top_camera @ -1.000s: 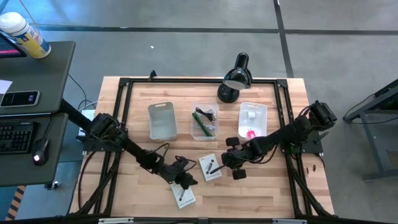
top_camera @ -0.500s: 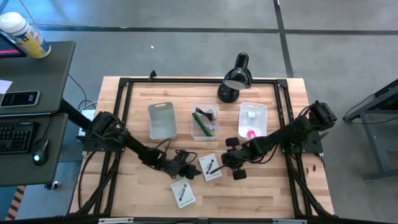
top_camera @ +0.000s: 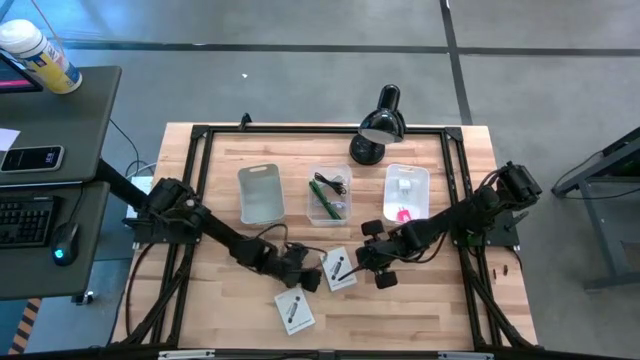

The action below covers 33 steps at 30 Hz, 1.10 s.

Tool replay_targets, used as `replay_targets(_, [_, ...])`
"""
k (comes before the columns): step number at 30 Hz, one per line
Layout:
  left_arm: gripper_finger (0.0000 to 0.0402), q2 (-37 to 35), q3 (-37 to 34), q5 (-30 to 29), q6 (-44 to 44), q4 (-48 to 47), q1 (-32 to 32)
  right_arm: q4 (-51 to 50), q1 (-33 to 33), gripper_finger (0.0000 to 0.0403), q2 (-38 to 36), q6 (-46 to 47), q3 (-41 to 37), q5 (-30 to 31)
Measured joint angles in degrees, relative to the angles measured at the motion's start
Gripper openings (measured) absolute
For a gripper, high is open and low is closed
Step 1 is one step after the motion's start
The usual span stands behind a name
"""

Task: Pick and place items into bin
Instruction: Put the top white card reader box into the gray bin

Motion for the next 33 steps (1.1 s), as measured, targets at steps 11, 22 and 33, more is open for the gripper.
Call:
replay_targets(11, [0.0143, -0.05, 16.97, 5.80, 13.18, -28.95, 5.96, 3.85, 0.00, 0.0094, 6.31, 1.06, 0.04, -6.32])
replay_targets(22, [0.0143, -0.05, 13.06, 4.46, 10.23, -21.86, 5.32, 4.49, 0.02, 0.0094, 6.48, 1.78, 0.02, -5.49])
replay_targets(33, [0.0142, -0.03, 4.41, -0.94, 2.40, -6.76, 2.56, 8.55, -0.11, 0.0094, 6.57, 0.05, -0.04, -2.36])
